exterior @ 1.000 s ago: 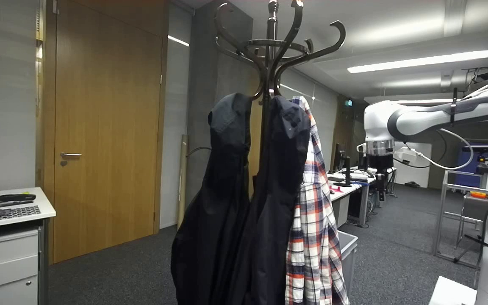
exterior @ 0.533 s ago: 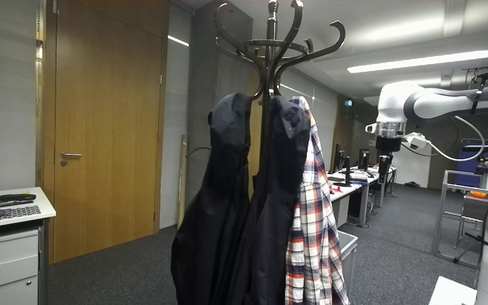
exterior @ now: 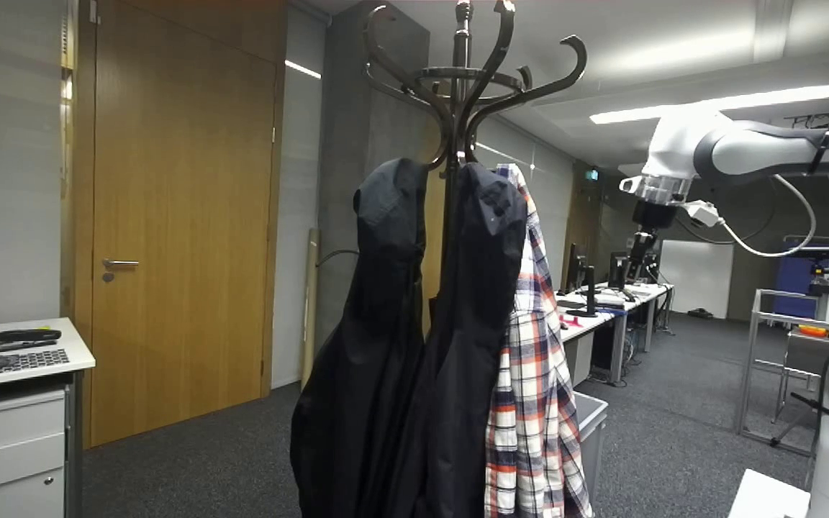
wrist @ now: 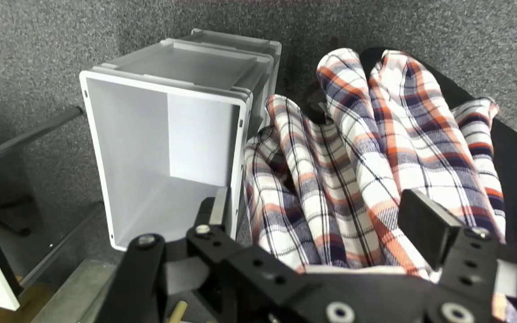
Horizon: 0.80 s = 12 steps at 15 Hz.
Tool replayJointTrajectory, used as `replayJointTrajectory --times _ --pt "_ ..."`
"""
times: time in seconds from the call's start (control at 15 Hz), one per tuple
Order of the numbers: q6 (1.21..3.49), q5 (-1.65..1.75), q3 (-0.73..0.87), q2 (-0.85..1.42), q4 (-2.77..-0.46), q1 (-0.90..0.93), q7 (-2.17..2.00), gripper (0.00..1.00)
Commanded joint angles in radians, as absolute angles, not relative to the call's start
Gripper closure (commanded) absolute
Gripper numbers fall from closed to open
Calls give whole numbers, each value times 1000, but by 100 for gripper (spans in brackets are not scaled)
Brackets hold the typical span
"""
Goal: Put the shirt inside the grey object
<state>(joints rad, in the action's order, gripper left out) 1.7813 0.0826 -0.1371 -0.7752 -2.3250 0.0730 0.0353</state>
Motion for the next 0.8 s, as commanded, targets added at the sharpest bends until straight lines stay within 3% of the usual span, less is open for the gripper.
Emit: replayJointTrajectory --times 0.0,0.73 --pt "1864 100 -138 -754 -2266 99 46 0" --pt "2076 124 -138 -779 -2271 107 96 0"
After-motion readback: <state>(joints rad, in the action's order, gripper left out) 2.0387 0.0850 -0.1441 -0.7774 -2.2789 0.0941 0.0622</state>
